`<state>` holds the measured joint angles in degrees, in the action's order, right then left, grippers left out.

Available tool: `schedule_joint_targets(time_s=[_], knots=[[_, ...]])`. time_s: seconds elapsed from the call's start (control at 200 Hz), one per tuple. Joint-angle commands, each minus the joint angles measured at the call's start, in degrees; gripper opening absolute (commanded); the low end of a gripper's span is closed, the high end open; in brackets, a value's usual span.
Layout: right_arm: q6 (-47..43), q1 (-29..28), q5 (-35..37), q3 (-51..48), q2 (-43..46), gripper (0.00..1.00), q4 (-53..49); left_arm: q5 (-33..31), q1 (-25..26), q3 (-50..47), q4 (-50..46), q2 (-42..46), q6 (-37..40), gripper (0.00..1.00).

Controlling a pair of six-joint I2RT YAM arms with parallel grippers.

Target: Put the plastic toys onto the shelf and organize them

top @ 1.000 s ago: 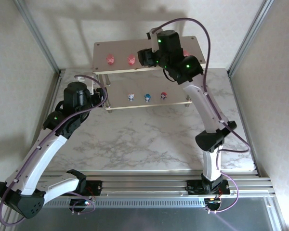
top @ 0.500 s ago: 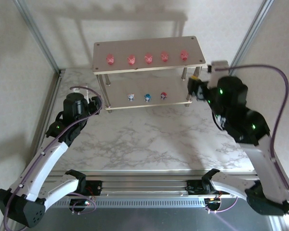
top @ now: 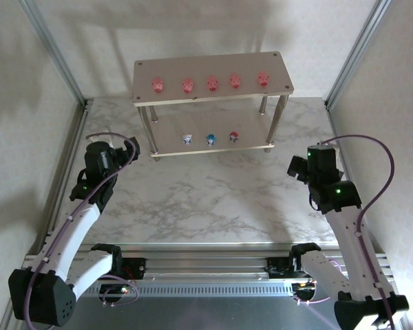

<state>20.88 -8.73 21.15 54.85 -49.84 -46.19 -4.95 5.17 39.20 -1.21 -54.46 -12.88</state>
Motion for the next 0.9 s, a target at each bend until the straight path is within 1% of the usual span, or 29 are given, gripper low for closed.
schedule_joint_targets(time_s=[0.0,0.115,0.205,0.31,0.405,0.526,0.641,0.681,0.706,0.781,0.801,0.831,0.896], knots=[[2.49,3.63,-6.94,-3.54,-1.48,0.99,7.68,-4.75,-1.11,-5.02,10.22,1.54,0.09,1.00],[2.66,4.52,-6.11,-6.67,-3.56,0.99,11.63,-11.85,-1.30,-10.48,18.03,1.54,0.85,1.00],[2.70,4.67,-5.43,-8.55,-4.61,0.99,13.93,-13.85,-1.78,-15.45,25.95,0.92,2.39,1.00],[2.82,5.12,-4.58,-10.71,-5.50,0.99,16.55,-13.92,-2.15,-22.39,37.98,-1.15,4.65,1.00],[2.78,5.74,-4.32,-12.48,-5.96,0.99,18.67,-13.18,-2.35,-27.16,48.55,-5.05,5.48,1.00],[2.48,6.51,-4.52,-13.81,-6.99,0.99,20.21,-11.98,-2.44,-28.77,57.33,-12.12,6.55,1.00],[2.54,6.77,-3.55,-14.92,-8.06,0.99,22.00,-11.48,-2.53,-29.66,69.21,-20.97,7.72,1.00],[2.32,6.80,-2.98,-15.58,-8.28,0.99,23.26,-11.24,-2.47,-27.25,65.70,-22.12,8.36,1.00],[2.10,6.80,-2.53,-16.14,-8.39,0.99,24.24,-10.62,-2.53,-26.51,65.61,-23.06,9.42,1.00],[1.21,6.80,-1.46,-18.09,-8.36,0.99,27.66,-8.93,-2.67,-27.03,71.13,-25.99,12.40,1.00],[0.93,6.83,-1.30,-18.67,-8.42,0.99,28.70,-8.96,-2.75,-27.31,73.12,-26.82,12.48,1.00],[0.48,6.80,-0.92,-19.62,-8.42,0.99,30.55,-9.00,-2.96,-27.01,72.97,-27.95,12.03,1.00],[-0.68,6.80,-0.64,-21.73,-8.42,0.99,34.58,-6.25,-3.21,-27.50,76.88,-30.90,13.04,1.00]])
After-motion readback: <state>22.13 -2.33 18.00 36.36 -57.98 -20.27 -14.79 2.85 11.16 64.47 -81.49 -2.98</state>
